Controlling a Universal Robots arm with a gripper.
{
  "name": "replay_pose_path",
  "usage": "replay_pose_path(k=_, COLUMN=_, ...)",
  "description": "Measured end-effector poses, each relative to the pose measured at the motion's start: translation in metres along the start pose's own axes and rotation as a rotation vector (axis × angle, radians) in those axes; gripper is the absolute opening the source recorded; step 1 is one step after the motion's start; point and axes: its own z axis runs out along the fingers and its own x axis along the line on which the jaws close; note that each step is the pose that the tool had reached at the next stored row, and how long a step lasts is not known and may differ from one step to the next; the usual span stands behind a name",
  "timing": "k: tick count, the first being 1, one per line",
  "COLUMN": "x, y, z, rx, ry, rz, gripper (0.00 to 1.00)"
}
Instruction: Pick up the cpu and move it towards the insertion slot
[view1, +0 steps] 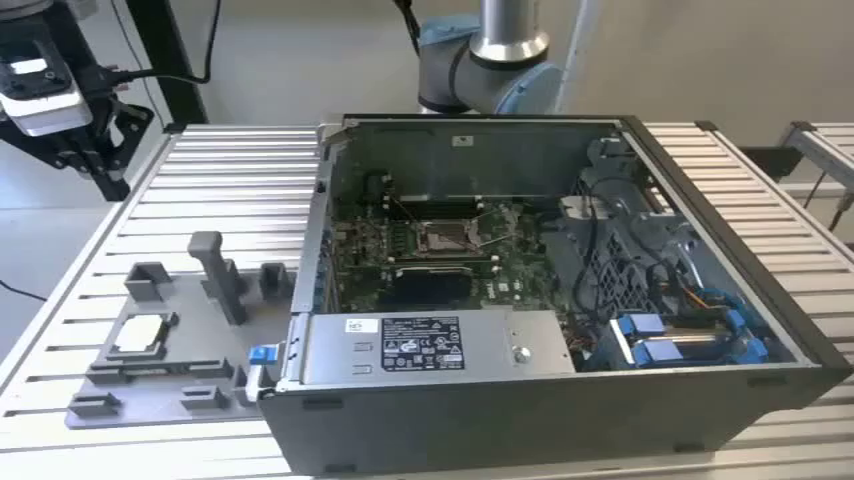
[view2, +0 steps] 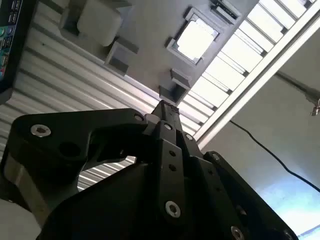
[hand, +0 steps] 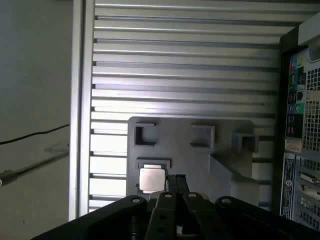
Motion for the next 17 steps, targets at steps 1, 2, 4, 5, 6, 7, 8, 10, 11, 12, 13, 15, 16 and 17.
replay_pose_path(k=1, x=0.0000, y=0.0000, z=0.0000, rx=0.0000, ry=0.0001, rz=0.000, gripper=0.00)
replay_pose_path(k=2, x=0.0000, y=0.0000, z=0.0000, rx=0.0000, ry=0.0001, rz=0.000, gripper=0.00)
replay_pose_path(k=4, x=0.0000, y=0.0000, z=0.0000, rx=0.0000, ry=0.0001, rz=0.000, gripper=0.00)
replay_pose_path(k=5, x=0.0000, y=0.0000, z=0.0000, rx=0.0000, ry=0.0001, rz=0.000, gripper=0.00)
replay_pose_path(k=6, x=0.0000, y=0.0000, z=0.0000, rx=0.0000, ry=0.0001, rz=0.000, gripper=0.00)
replay_pose_path(k=7, x=0.0000, y=0.0000, z=0.0000, rx=0.0000, ry=0.0000, rz=0.000, gripper=0.00)
replay_pose_path(k=8, x=0.0000, y=0.0000, z=0.0000, rx=0.0000, ry=0.0001, rz=0.000, gripper=0.00)
replay_pose_path(k=10, x=0.0000, y=0.0000, z=0.0000, rx=0.0000, ry=0.0001, rz=0.000, gripper=0.00)
replay_pose_path(k=11, x=0.0000, y=0.0000, z=0.0000, rx=0.0000, ry=0.0000, rz=0.000, gripper=0.00)
replay_pose_path(k=12, x=0.0000, y=0.0000, z=0.0000, rx=0.0000, ry=0.0001, rz=0.000, gripper=0.00)
replay_pose_path(k=13, x=0.0000, y=0.0000, z=0.0000, rx=0.0001, ry=0.0001, rz=0.000, gripper=0.00)
replay_pose_path(k=15, x=0.0014, y=0.0000, z=-0.0001, rx=0.0001, ry=-0.0004, rz=0.000, gripper=0.00)
replay_pose_path(k=16, x=0.0028, y=0.0000, z=0.0000, rx=0.0000, ry=-0.0009, rz=0.000, gripper=0.00)
replay_pose_path(k=17, x=0.0044, y=-0.0001, z=0.0000, rx=0.0000, ry=-0.0014, rz=0.000, gripper=0.00)
